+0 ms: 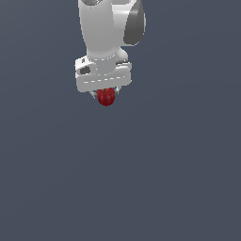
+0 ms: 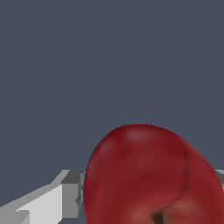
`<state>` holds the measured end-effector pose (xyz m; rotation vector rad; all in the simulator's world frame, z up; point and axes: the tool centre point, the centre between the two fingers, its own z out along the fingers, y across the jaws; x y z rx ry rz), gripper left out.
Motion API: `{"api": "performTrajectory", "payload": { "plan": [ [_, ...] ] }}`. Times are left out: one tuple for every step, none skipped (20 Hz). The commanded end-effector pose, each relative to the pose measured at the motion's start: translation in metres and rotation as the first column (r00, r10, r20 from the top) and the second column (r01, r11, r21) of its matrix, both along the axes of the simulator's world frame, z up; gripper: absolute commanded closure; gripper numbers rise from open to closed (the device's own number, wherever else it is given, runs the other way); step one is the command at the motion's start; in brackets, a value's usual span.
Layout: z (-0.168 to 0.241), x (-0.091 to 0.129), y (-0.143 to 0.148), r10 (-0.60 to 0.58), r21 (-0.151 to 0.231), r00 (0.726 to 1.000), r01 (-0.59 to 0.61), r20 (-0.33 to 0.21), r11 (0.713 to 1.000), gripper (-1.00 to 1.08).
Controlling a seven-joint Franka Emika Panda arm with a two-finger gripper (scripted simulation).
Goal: Pick up the object and move it to a goal position.
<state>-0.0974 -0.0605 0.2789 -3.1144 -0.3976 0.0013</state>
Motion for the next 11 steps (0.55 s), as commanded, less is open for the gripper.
{"api": "performTrajectory", "payload": {
  "plan": [
    [0.0118, -0.0029, -0.0048, 0.000, -0.001, 1.000, 0.000, 0.001, 1.000, 1.08],
    [0.0148, -0.0037, -0.0062, 0.000, -0.001, 1.000, 0.000, 0.001, 1.000, 1.08],
    [0.0172, -0.0043, -0.0074, 0.000, -0.001, 1.000, 0.000, 0.001, 1.000, 1.08],
    [0.0191, -0.0048, -0.0084, 0.000, -0.001, 1.000, 0.000, 0.001, 1.000, 1.08],
    [0.0205, -0.0050, -0.0091, 0.000, -0.001, 1.000, 0.000, 0.001, 1.000, 1.08],
    [0.0213, -0.0050, -0.0094, 0.000, -0.001, 1.000, 0.000, 0.001, 1.000, 1.08],
    [0.0215, -0.0049, -0.0096, 0.000, -0.001, 1.000, 0.000, 0.001, 1.000, 1.08],
    [0.0212, -0.0046, -0.0096, 0.000, -0.001, 1.000, 0.000, 0.001, 1.000, 1.08],
    [0.0204, -0.0041, -0.0093, 0.000, -0.001, 1.000, 0.000, 0.001, 1.000, 1.08],
    [0.0197, -0.0037, -0.0090, 0.000, -0.001, 1.000, 0.000, 0.001, 1.000, 1.08],
    [0.0194, -0.0036, -0.0089, 0.000, -0.001, 1.000, 0.000, 0.001, 1.000, 1.08]
  ]
}}
